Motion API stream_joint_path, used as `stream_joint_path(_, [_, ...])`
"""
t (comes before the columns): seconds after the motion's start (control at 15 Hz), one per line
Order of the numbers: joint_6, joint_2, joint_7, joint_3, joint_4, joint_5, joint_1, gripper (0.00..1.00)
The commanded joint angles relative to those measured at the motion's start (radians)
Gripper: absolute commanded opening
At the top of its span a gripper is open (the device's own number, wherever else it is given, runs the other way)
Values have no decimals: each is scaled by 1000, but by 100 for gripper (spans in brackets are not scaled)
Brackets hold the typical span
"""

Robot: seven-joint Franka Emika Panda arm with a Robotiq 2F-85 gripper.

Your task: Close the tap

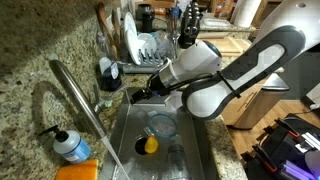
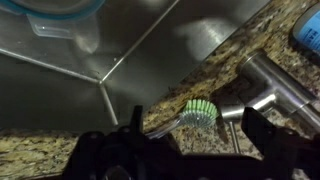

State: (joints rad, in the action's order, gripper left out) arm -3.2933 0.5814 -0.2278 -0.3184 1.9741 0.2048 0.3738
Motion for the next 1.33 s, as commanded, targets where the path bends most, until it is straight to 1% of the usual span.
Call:
stream_joint_path(0.0, [-161,157,-10,-54,-133,-23,-29,100])
stream_joint_path(0.13, [-170,221,-31,-107,-206,-53,-59,100])
stream_joint_path(0.27, [-118,289,-52,-167,-287,-86,-102,100])
stream_joint_path(0.33, [-112,317,-59,-176,-324,-86,-107,100])
stream_joint_path(0.4, [-121,328,-62,-130,-354,-56,-72,100])
stream_joint_path(0.47, [-138,273,-50,-130,-273,-55,-65,100])
stream_joint_path(0.53, [-138,290,-49,-128,-296,-55,-66,100])
stream_joint_path(0.73, [-142,297,-46,-127,-297,-59,-62,100])
stream_joint_path(0.8, [-128,323,-50,-138,-328,-64,-74,100])
stream_joint_path(0.93, [-170,391,-49,-116,-428,-62,-51,100])
stream_joint_path(1.27, [-134,517,-47,-135,-659,-79,-40,100])
